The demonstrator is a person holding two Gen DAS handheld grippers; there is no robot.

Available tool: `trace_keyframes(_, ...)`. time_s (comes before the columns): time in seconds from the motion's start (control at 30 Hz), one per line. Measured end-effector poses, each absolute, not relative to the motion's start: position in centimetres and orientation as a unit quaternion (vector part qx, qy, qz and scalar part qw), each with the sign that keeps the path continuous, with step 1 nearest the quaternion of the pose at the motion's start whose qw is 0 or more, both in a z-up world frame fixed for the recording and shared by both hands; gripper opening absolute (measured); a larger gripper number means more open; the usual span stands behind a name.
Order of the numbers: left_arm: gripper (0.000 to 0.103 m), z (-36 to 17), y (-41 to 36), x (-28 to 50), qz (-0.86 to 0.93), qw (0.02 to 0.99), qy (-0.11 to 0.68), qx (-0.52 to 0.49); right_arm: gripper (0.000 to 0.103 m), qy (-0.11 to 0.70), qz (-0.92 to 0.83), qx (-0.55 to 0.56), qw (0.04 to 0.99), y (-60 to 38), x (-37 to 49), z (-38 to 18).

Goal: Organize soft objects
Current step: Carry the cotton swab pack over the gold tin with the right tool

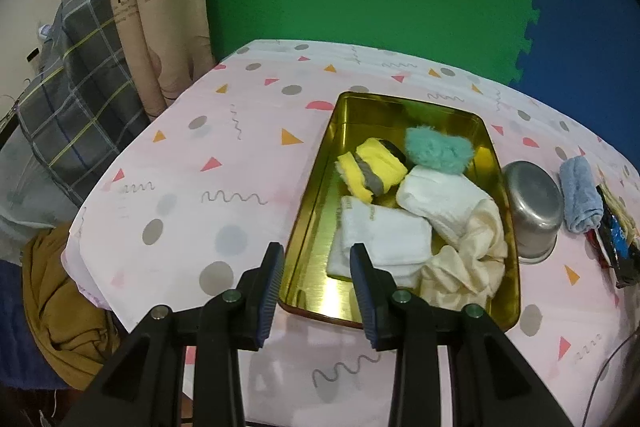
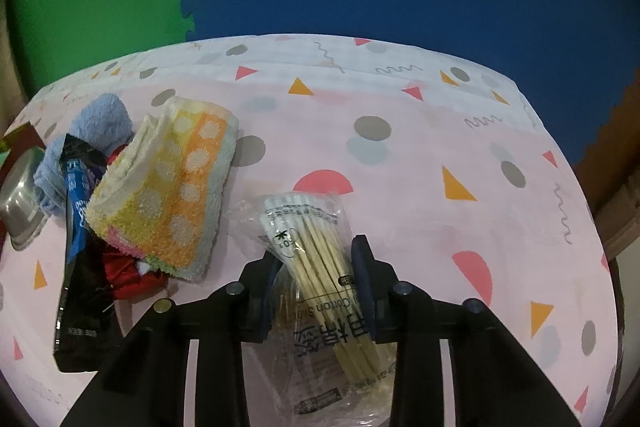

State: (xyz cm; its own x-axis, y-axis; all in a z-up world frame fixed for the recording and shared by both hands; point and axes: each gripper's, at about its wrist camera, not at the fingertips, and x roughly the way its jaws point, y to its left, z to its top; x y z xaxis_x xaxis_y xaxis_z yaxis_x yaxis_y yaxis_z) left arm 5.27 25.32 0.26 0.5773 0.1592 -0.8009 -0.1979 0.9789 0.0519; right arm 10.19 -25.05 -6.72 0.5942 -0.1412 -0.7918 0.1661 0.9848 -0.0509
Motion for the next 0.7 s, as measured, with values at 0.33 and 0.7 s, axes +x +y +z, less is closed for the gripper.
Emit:
trace_keyframes(0.33,0.035,-0.7,27.1,4.7,0.101,0.889,0.443,-0.049,0.029,0.424,-0.096,0.035,0.900,-24.4,8.6,-3.0)
trace_keyframes(0.7,0.035,-0.7,28.1,4.3,0.107,0.891,0.435,-0.067,0.029,0.406,-0.004,0.008,0.914,-15.9,8.4,2.3)
